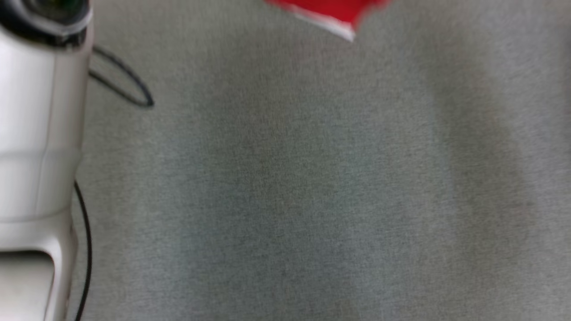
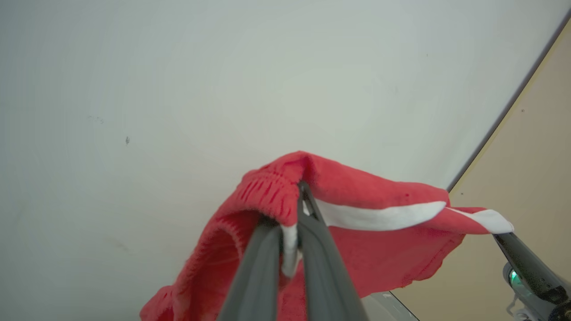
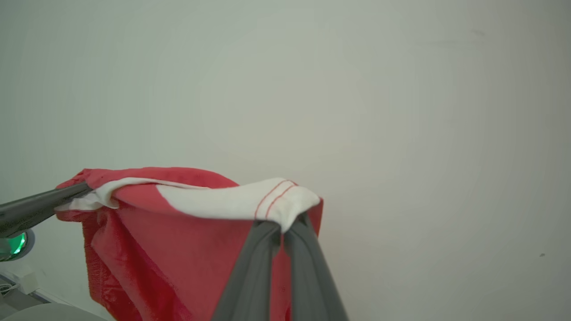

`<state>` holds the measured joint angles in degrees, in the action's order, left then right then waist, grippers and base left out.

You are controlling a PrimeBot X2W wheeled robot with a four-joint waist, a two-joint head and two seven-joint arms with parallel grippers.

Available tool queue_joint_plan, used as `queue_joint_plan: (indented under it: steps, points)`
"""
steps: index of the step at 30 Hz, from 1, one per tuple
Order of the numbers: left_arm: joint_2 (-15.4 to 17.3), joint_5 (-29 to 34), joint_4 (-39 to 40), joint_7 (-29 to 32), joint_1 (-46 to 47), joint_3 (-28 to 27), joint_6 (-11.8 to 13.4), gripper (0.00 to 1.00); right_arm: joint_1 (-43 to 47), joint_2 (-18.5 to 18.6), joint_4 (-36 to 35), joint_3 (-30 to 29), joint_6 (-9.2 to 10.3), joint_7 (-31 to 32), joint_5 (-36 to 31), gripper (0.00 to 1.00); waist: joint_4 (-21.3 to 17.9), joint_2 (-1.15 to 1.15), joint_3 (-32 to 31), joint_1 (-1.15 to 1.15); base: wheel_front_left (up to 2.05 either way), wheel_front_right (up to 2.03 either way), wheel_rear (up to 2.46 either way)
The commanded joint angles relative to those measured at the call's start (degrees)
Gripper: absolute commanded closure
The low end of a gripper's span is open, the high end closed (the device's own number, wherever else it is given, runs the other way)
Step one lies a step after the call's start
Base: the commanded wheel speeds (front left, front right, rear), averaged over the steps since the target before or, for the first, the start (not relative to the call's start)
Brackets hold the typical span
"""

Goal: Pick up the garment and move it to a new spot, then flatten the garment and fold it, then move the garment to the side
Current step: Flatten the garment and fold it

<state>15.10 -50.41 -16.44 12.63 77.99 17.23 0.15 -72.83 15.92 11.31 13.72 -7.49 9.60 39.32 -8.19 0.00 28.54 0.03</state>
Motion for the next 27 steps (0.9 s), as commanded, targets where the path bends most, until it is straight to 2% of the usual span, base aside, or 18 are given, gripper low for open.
queue_joint_plan:
  steps: [1, 5, 10, 15, 21, 27]
  points:
    - [-0.08, 1.17, -1.21, -0.76, 0.73, 0.3, -0.59, 1.0, -0.64, -0.14, 0.89, 0.37, 0.03, -0.41, 0.17, 1.0, -0.1, 0.0, 3.07, -0.03, 0.0, 0.0, 0.0]
    - [-2.35, 2.2, -9.79, -8.09, 3.63, 0.76, -4.22, 1.0, -1.8, 0.63, 4.91, 4.68, 0.03, -4.58, 0.83, 1.0, -0.17, 0.0, 5.94, -0.03, 0.0, 0.0, 0.0]
    - [-2.41, 1.77, -14.01, -14.31, -2.33, 3.38, -7.25, 1.0, 6.67, 5.22, 1.96, 13.14, 0.03, -10.0, 2.87, 1.0, -0.28, 0.0, 6.55, -0.03, 0.0, 0.0, 0.0]
    - [-0.91, -1.9, -7.95, -19.43, -16.48, 7.18, -7.66, 1.0, 20.99, 11.67, -2.89, 18.68, 0.04, -15.59, 6.26, 1.0, 0.19, 0.0, 3.48, -0.03, 0.0, 0.0, 0.0]
    - [3.59, -3.19, 1.52, -22.53, -35.28, 12.1, -7.6, 1.0, 36.88, 18.23, -7.42, 20.33, 0.04, -20.65, 7.48, 1.0, 1.03, 0.0, -1.9, -0.03, 0.0, 0.0, 0.0]
    - [4.6, -1.99, 7.4, -25.04, -49.74, 14.62, -5.1, 1.0, 49.9, 21.63, -10.12, 19.86, 0.04, -22.9, 4.75, 1.0, 1.82, 0.0, -7.22, -0.03, 0.0, 0.0, 0.0]
